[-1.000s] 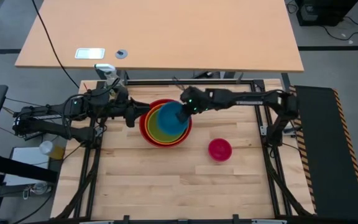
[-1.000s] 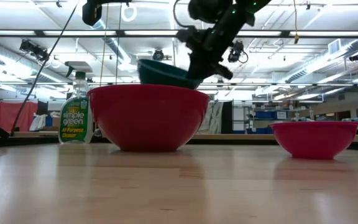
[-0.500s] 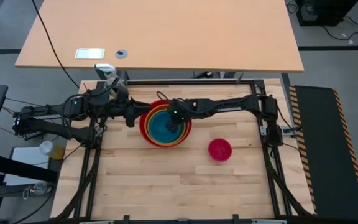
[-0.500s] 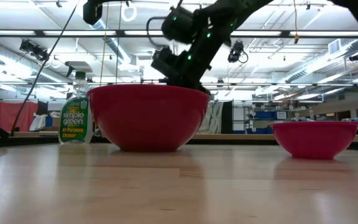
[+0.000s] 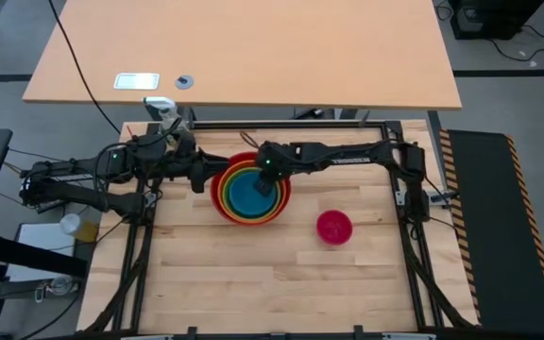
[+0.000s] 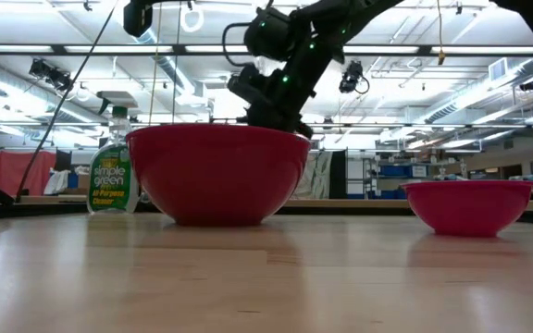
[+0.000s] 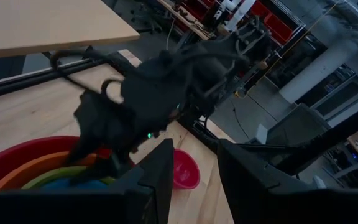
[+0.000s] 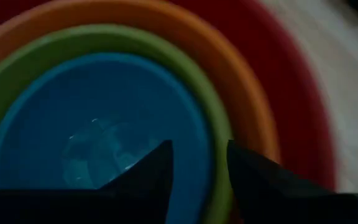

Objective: Nest bowls inside each other
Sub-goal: Stack the red bowl on the blue bowl

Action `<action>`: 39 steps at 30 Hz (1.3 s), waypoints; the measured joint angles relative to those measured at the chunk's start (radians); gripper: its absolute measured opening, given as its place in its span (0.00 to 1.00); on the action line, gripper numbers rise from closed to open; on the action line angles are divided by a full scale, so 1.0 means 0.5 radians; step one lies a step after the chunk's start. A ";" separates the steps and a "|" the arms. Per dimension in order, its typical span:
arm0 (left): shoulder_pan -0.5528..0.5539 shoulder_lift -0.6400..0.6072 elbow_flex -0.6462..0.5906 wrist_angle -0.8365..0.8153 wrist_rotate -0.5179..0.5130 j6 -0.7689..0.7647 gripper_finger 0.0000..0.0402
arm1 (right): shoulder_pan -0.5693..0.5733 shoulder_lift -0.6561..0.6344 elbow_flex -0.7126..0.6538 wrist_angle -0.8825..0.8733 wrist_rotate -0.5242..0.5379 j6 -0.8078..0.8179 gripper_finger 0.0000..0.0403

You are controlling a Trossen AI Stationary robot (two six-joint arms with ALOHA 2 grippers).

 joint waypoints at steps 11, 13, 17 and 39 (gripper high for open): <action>0.002 0.000 0.000 0.000 0.001 0.058 0.32 | -0.023 -0.390 -0.007 -0.504 0.293 -0.001 0.39; 0.002 0.000 0.000 0.000 0.001 0.068 0.32 | -0.023 -0.469 -0.056 -0.523 0.310 -0.001 0.39; 0.002 0.000 0.000 0.000 -0.017 0.074 0.32 | -0.019 -0.645 -0.281 -0.480 0.266 0.059 0.39; 0.002 0.000 0.000 -0.002 -0.019 0.073 0.32 | 0.160 -1.170 -1.342 -0.564 -0.584 0.062 0.39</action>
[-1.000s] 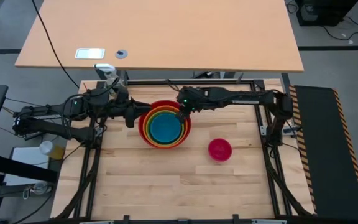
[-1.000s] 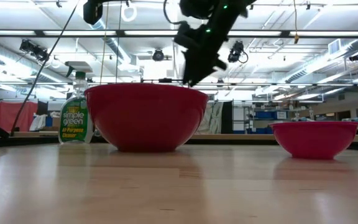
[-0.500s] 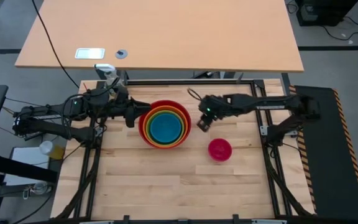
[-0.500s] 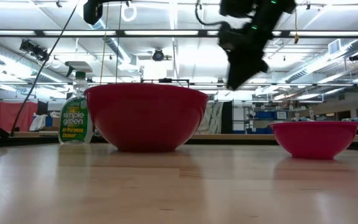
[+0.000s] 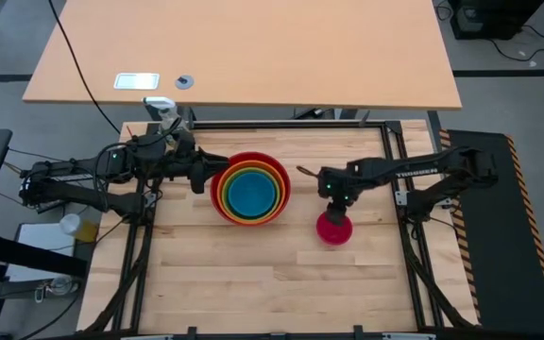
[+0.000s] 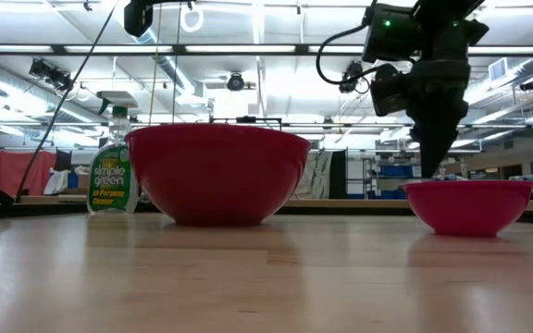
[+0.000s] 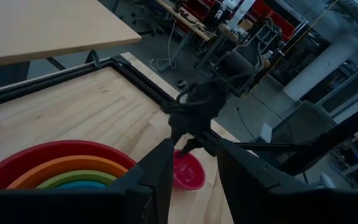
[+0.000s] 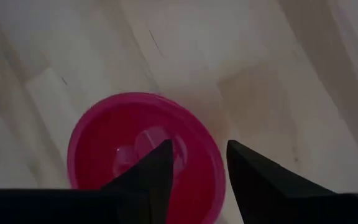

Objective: Nest bowls inside each other
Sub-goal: Stack the red bowl on the blue bowl

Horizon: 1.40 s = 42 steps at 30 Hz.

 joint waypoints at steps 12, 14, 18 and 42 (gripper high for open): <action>0.000 0.000 0.000 0.000 0.000 0.000 0.32 | 0.066 0.000 -0.084 -0.007 0.087 -0.145 0.39; 0.000 0.000 0.000 0.000 0.000 0.000 0.32 | 0.085 0.000 -0.128 0.012 0.048 -0.120 0.39; 0.000 0.000 0.000 -0.001 0.000 0.000 0.32 | 0.134 0.000 -0.193 0.035 0.081 -0.082 0.36; -0.001 0.007 0.000 -0.233 -0.003 0.471 0.32 | 0.072 0.001 -0.207 0.301 0.063 0.119 0.05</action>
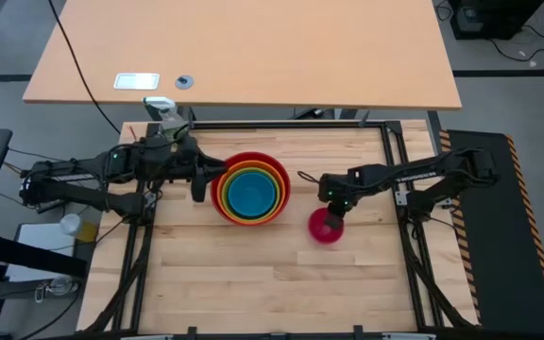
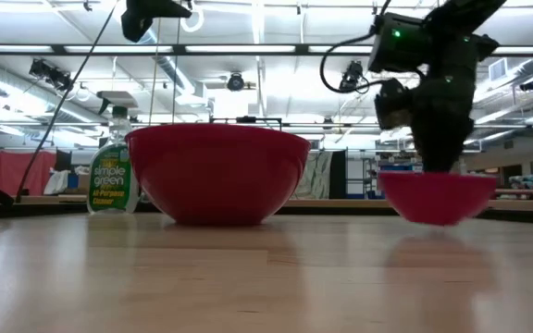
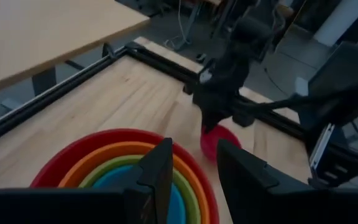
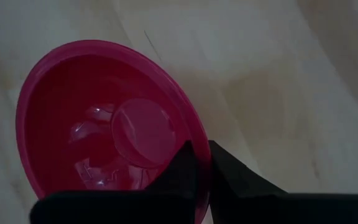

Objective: Nest bowls inside each other
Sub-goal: Stack the red bowl on the blue bowl

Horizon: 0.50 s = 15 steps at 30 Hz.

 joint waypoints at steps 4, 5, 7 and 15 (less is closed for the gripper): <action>-0.088 -0.001 0.000 0.042 -0.004 0.099 0.32 | -0.040 0.000 0.109 -0.003 -0.089 -0.104 0.06; -0.119 -0.002 0.000 0.085 -0.003 0.153 0.32 | -0.048 0.000 0.134 0.012 -0.112 -0.139 0.06; -0.177 -0.004 0.000 0.154 -0.013 0.244 0.32 | -0.071 0.000 0.182 0.075 -0.167 -0.185 0.06; -0.250 -0.008 0.000 0.189 -0.119 0.393 0.32 | -0.135 0.000 0.287 0.399 -0.338 -0.204 0.06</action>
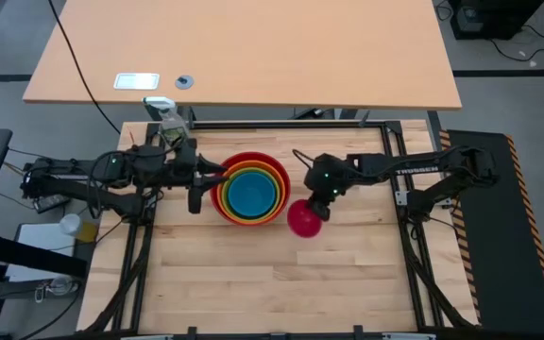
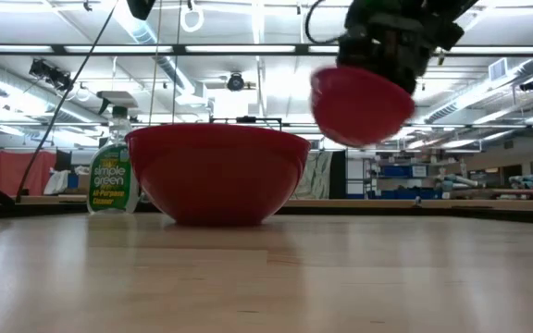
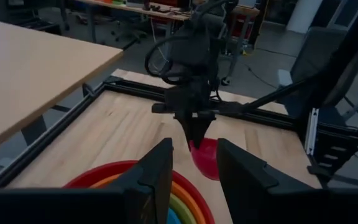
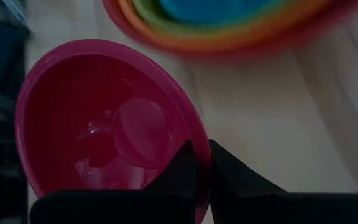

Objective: Nest bowls inside each other
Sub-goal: Stack the red bowl on the blue bowl

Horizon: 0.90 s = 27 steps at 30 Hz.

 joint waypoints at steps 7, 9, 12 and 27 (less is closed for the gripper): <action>0.002 -0.012 0.000 0.079 -0.060 0.099 0.32 | -0.074 0.000 0.003 0.474 0.147 0.130 0.06; 0.002 -0.012 -0.014 0.110 -0.066 0.119 0.32 | -0.101 0.000 0.003 0.532 0.240 0.174 0.06; 0.002 -0.032 -0.201 0.364 -0.065 0.065 0.32 | -0.141 0.001 0.010 0.630 0.312 0.205 0.06; -0.025 -0.297 -0.694 0.604 -0.043 -0.407 0.32 | -0.147 0.835 1.022 0.100 0.536 0.051 0.06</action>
